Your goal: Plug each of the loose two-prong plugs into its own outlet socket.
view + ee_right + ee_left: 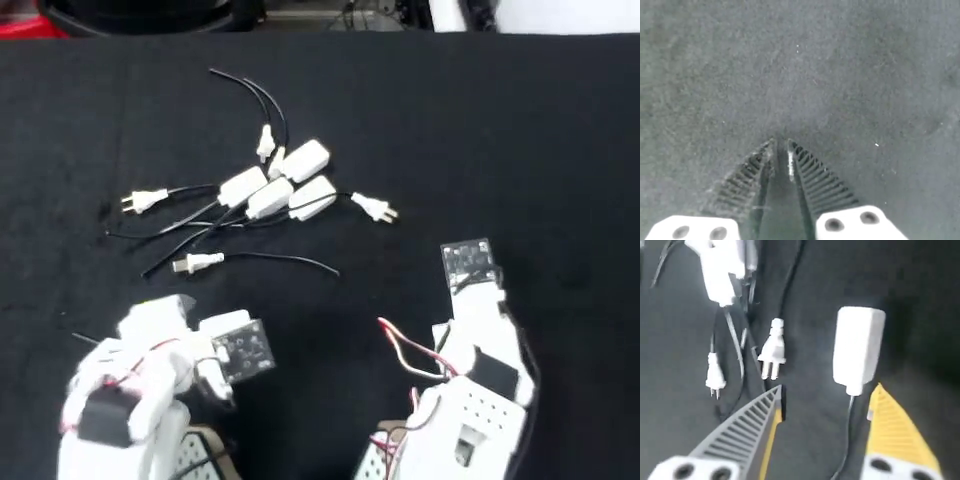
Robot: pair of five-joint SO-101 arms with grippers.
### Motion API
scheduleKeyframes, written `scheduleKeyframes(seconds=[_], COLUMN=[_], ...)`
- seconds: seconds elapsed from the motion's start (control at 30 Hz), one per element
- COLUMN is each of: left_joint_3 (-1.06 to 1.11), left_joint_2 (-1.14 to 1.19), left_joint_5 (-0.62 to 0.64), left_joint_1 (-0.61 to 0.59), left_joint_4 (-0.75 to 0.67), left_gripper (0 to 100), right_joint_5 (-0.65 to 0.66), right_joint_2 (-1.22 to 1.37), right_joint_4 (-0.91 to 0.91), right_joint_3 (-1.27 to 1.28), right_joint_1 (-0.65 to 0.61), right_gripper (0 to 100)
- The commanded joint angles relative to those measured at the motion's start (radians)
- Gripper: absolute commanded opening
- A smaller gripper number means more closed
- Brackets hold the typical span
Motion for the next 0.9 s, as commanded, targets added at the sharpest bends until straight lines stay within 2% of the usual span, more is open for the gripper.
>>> scheduleKeyframes(seconds=[0.0, 0.2, 0.27, 0.33, 0.4, 0.47, 0.6, 0.67, 0.87], left_joint_3=[-0.101, 0.255, 0.329, 0.358, 0.352, 0.318, 0.166, 0.081, -0.096], left_joint_2=[0.009, 0.009, 0.005, 0.003, 0.005, 0.0, 0.0, 0.0, 0.009], left_joint_5=[0.104, 0.229, 0.285, 0.319, 0.336, 0.324, 0.18, 0.152, 0.15], left_joint_1=[-0.019, -0.056, -0.079, -0.079, -0.079, -0.076, -0.074, -0.067, -0.008], left_joint_4=[-0.087, -0.423, -0.491, -0.497, -0.465, -0.374, -0.141, -0.048, 0.006], left_gripper=[27, 27, 27, 27, 27, 27, 27, 27, 27], right_joint_5=[0.005, 0.005, 0.005, 0.005, 0.005, 0.005, 0.005, 0.005, 0.005], right_joint_2=[0.001, 0.001, 0.001, 0.001, 0.001, 0.001, 0.001, 0.001, 0.001], right_joint_4=[-0.015, -0.015, -0.015, -0.015, -0.015, -0.015, -0.015, -0.015, -0.015], right_joint_3=[-0.025, -0.025, -0.025, -0.025, -0.025, -0.025, -0.025, -0.025, -0.025], right_joint_1=[-0.014, -0.014, -0.014, -0.014, -0.014, -0.014, -0.014, -0.014, -0.014], right_gripper=[4.3, 4.3, 4.3, 4.3, 4.3, 4.3, 4.3, 4.3, 4.3])
